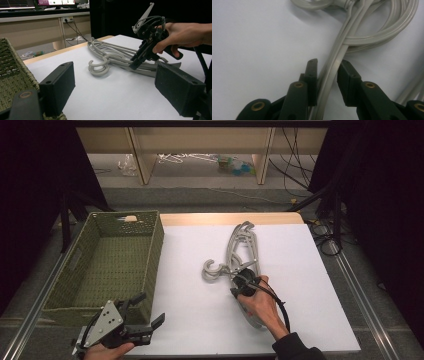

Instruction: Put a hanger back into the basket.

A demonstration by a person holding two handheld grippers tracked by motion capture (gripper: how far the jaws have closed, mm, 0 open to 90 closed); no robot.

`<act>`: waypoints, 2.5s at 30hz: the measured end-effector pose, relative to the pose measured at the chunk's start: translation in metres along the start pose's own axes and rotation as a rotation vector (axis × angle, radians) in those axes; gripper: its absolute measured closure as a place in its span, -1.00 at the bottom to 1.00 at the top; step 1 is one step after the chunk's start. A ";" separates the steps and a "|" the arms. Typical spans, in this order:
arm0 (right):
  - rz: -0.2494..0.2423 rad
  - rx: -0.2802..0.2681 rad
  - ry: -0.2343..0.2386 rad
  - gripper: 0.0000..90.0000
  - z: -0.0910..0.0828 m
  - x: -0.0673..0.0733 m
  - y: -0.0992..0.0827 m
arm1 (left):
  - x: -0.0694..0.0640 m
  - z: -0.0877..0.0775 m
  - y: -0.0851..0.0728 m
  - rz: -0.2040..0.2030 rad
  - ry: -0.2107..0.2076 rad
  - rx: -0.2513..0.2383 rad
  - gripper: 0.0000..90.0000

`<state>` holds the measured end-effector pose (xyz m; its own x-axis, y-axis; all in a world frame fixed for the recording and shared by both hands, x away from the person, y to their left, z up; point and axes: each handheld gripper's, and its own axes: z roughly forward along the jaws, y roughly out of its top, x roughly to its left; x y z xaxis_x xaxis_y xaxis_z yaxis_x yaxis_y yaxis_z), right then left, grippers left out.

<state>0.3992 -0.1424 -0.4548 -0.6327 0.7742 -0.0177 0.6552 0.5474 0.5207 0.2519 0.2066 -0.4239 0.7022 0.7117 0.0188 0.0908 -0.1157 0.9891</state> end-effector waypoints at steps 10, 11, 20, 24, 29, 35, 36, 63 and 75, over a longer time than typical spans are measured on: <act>0.053 -0.024 0.037 0.64 -0.010 -0.011 -0.002 | 0.000 0.000 0.000 -0.001 0.004 0.002 -0.64; 0.063 -0.031 0.038 0.64 -0.012 -0.012 -0.002 | 0.000 -0.001 0.000 -0.005 0.004 0.002 -0.64; 0.078 -0.100 0.054 0.65 -0.028 -0.023 -0.003 | 0.001 0.000 0.000 -0.001 0.005 0.001 -0.64; 0.116 -0.113 0.063 0.68 -0.039 -0.030 -0.004 | 0.000 0.000 0.000 -0.005 0.005 0.001 -0.64; 0.154 -0.170 0.083 0.77 -0.046 -0.043 -0.007 | 0.001 0.000 0.000 -0.006 0.004 0.002 -0.64; 0.118 -0.207 0.099 0.81 -0.054 -0.045 -0.005 | 0.000 0.000 0.000 -0.014 0.006 0.002 -0.64; 0.107 -0.203 0.105 0.81 -0.056 -0.045 -0.004 | 0.000 -0.001 0.000 -0.015 0.006 0.002 -0.64; -0.077 -0.235 0.531 0.82 -0.096 -0.023 -0.044 | -0.017 0.075 0.027 0.122 -0.052 0.224 -0.38; -0.169 -0.222 0.627 0.82 -0.098 -0.010 -0.051 | -0.018 0.110 0.023 0.187 -0.156 0.344 -0.40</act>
<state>0.3321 -0.2093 -0.3971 -0.8820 0.3170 0.3487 0.4688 0.5145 0.7180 0.3193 0.1146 -0.4173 0.8254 0.5457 0.1451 0.1629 -0.4763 0.8641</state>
